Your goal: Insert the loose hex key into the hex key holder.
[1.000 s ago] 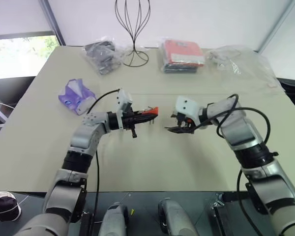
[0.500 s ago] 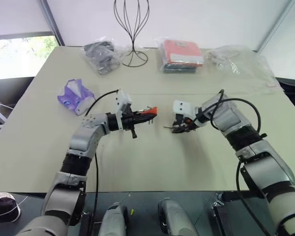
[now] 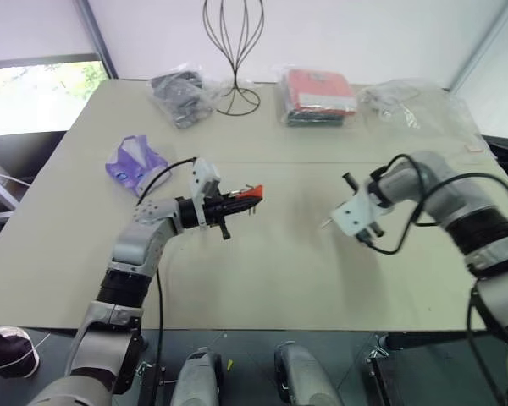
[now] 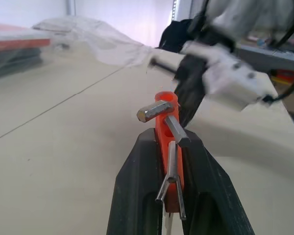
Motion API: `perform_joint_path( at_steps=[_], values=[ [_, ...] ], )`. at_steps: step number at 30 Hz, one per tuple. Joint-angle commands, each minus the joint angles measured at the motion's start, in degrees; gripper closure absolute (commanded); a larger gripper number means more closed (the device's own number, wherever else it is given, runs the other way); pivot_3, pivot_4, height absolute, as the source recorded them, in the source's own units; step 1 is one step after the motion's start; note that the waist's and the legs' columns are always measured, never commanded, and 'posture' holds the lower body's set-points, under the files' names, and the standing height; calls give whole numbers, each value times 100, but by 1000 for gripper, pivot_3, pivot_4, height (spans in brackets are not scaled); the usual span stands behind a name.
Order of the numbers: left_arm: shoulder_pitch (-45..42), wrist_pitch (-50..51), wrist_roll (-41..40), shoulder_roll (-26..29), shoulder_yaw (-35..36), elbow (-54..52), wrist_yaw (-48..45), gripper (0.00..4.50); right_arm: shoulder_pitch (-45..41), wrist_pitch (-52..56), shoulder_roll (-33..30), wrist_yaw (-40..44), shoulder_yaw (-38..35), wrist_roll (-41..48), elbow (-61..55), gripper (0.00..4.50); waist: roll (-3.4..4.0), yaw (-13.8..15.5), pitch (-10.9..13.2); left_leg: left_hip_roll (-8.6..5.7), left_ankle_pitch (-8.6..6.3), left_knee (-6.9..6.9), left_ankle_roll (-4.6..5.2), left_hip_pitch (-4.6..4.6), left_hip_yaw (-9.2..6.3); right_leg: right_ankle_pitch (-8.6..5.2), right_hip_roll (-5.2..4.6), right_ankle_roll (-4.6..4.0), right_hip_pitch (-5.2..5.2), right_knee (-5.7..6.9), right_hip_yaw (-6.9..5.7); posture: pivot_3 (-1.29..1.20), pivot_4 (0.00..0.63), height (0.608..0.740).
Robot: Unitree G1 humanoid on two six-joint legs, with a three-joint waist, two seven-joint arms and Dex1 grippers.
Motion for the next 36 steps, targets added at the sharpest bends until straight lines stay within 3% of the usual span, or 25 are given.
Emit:
perform_joint_path(
  at_steps=[1, 7, 11, 14, 16, 19, 21, 25, 28, 29, 30, 32, 36],
  values=[
    [-107, -71, -70, -115, -9, -154, -18, 4500, -264, -1977, -290, -340, 94, -365, 132, 4454, 0, -40, 0, 1, -1, -3, 1, 7, 3, 3, 3, 5, 1, 2, 6, 0, 150, 739],
    [-139, -73, -38, -259, -31, -128, -32, 4500, -293, -3448, -358, -1173, 281, -1256, 1072, 4454, 1, -41, 2, 4, 0, -6, 2, 18, 6, -3, 7, -9, 1, 13, 15, 0, 150, 739],
    [-137, -60, -40, -272, -8, -137, -21, 4500, -466, -3387, -295, -1785, 335, -2029, 1496, 3109, 2, -34, 2, 2, 0, 0, 2, 18, 15, -3, 3, -9, 2, 13, 22, 0, 150, 739],
    [-68, -18, -56, -243, 7, -212, -7, 4500, -632, -3268, -287, -2409, 271, -2455, 1622, 1558, 1, -39, 2, 2, 0, 0, 2, 19, 15, -3, 3, -10, 1, 14, 25, 0, 150, 739],
    [-25, 6, -64, -244, 4, -263, 12, 4500, -755, -3030, -329, -2271, 163, -2181, 1742, 566, 2, -29, 2, 2, 0, 0, 2, 19, 13, -3, 4, -10, 1, 15, 23, 0, 150, 739],
    [26, 38, -77, -256, 4, -333, 44, 4500, -853, -2481, -554, -1442, -111, -1121, 1442, 566, 4, -21, 3, 2, 0, -1, 2, 18, 15, -3, 3, -10, 1, 14, 24, 0, 150, 739],
    [29, 40, -73, -269, 11, -331, 61, 4500, -554, -1019, -719, -349, -522, 206, 599, 566, 8, -10, 6, 2, 0, -1, 2, 17, 14, -3, 3, -9, 1, 13, 24, 0, 150, 739],
    [-1, -2, -53, -346, -18, -249, 77, 4500, 120, 3992, -1107, 1121, -1527, 1597, -1848, 566, 9, 24, 5, 6, 0, 1, 2, 17, 6, -2, 2, -7, 5, 16, 20, 0, 150, 739],
    [-77, -25, -54, -438, -53, -163, 57, 4500, 162, 8984, -841, 992, -1969, 2271, -3397, 566, 10, 31, 5, 8, 0, 4, 1, 17, 1, -2, -1, -12, 5, 18, 14, 0, 150, 739],
    [-121, -43, -51, -470, -64, -108, 35, 4500, 65, 10539, -488, 658, -2257, 2425, -3645, 566, 10, 23, 5, 8, -1, 6, 1, 17, 2, -1, -2, -15, 3, 20, 14, 0, 150, 739],
    [-154, -59, -44, -496, -70, -61, 18, 4500, 41, 11572, -246, 369, -2473, 2483, -3845, 566, 9, -4, 4, 8, -1, 7, 1, 17, 1, 1, -2, -18, 3, 20, 13, 0, 150, 739],
    [-251, -122, -10, -559, -80, 93, -21, 4500, 169, 12959, 131, -211, -2891, 2544, -4104, 566, 10, 5, 4, 12, -1, 9, 0, 16, 1, 9, -3, -30, -2, 21, 12, 0, 150, 739],
    [-412, -243, 26, -651, -109, 361, -72, 4500, 639, 13312, 801, -1505, -3896, 2826, -4023, 566, 9, 43, 3, 6, -1, 8, 0, 7, -3, 8, -4, -31, -4, 15, 1, 0, 150, 739]
  ],
)
